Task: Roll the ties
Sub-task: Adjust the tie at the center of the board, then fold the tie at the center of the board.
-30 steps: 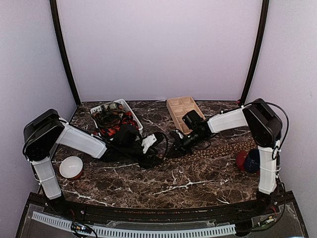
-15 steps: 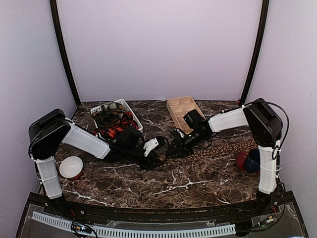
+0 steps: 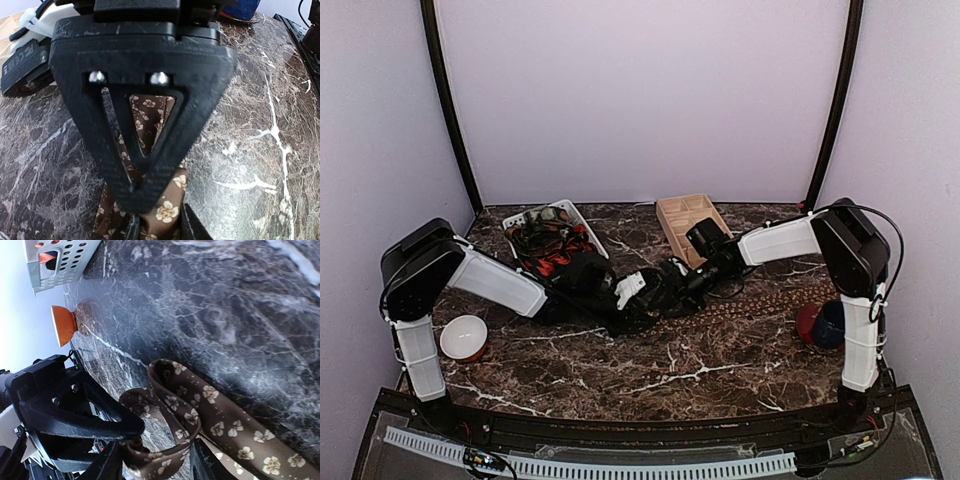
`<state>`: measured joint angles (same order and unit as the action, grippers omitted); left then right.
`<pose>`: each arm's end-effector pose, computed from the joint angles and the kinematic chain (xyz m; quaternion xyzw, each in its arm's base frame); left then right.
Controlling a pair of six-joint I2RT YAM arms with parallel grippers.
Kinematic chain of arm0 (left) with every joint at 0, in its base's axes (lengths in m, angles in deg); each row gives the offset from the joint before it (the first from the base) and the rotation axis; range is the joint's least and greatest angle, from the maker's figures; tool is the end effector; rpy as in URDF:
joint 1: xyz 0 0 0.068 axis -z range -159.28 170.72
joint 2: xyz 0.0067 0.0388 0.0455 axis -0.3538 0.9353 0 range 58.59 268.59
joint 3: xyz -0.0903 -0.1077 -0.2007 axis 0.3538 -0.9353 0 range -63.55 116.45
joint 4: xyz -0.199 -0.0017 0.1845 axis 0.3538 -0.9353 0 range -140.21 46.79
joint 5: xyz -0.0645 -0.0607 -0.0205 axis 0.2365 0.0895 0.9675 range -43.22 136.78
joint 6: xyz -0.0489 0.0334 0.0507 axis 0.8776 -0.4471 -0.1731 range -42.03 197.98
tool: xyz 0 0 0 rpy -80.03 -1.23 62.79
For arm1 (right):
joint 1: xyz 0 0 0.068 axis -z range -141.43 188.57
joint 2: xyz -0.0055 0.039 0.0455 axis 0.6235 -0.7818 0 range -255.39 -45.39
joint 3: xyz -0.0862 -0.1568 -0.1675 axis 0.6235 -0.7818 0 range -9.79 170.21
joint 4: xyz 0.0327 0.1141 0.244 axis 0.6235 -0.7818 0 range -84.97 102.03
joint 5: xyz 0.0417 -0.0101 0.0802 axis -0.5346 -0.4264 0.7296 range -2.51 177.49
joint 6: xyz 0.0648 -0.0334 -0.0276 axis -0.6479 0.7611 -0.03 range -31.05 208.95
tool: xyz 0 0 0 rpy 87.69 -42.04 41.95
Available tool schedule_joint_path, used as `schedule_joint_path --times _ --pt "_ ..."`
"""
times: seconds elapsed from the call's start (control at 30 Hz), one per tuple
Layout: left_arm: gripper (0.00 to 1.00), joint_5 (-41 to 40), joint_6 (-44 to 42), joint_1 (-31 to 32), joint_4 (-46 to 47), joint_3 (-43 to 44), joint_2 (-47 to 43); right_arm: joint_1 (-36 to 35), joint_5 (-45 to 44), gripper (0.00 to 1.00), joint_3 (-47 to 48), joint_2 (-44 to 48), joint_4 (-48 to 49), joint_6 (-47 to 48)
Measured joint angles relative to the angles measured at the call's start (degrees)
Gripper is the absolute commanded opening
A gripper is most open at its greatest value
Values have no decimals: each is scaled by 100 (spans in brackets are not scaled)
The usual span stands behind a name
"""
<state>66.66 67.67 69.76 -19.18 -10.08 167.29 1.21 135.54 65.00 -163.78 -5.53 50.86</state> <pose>0.2499 -0.3224 0.0898 0.4984 0.7036 -0.3023 0.4063 0.3001 0.2914 0.0838 0.0958 -0.8852 -0.4511 0.0613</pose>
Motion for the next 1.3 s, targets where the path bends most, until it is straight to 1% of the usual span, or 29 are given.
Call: schedule_joint_path --times 0.03,0.1,0.17,0.23,0.27,0.33,0.37,0.43,0.47,0.5,0.53,0.57,0.83,1.13,1.23,1.3 --pt "27 -2 7 0 4 31 15 -13 4 45 13 0 2 0" --pt "26 -15 26 0 11 61 39 -28 15 39 26 0 0 0" --pt "26 -26 46 0 13 74 63 -33 17 31 26 0 -2 0" --pt "27 -37 70 0 20 81 90 -33 17 20 26 0 -11 33" --pt "29 -46 92 0 24 81 96 -33 13 15 28 0 -33 15" --pt "44 -61 118 2 35 81 98 -33 9 7 28 0 -76 46" --pt "52 -70 131 2 48 81 96 -33 0 4 33 0 -94 85" --pt "66 -85 146 0 103 39 85 -33 -26 2 44 0 -151 94" --pt "72 -74 168 0 136 -24 55 -33 -28 1 46 0 -164 122" --pt "83 -61 186 0 140 -114 -2 -33 -31 1 59 0 -192 122" --pt "97 -52 175 0 125 -201 -70 -33 -28 1 72 0 -199 131" --pt "99 -31 164 0 98 -271 -131 -33 -28 0 87 0 -210 131" --pt "99 -201 9 0 44 -323 -199 -33 9 0 173 0 -225 157" --pt "98 -361 -221 0 125 -33 409 -35 118 0 173 0 -273 188" --pt "90 -363 -267 0 223 15 496 -35 149 0 173 0 -286 192" --pt "77 -321 -306 0 306 57 562 -35 168 0 173 0 -297 199"
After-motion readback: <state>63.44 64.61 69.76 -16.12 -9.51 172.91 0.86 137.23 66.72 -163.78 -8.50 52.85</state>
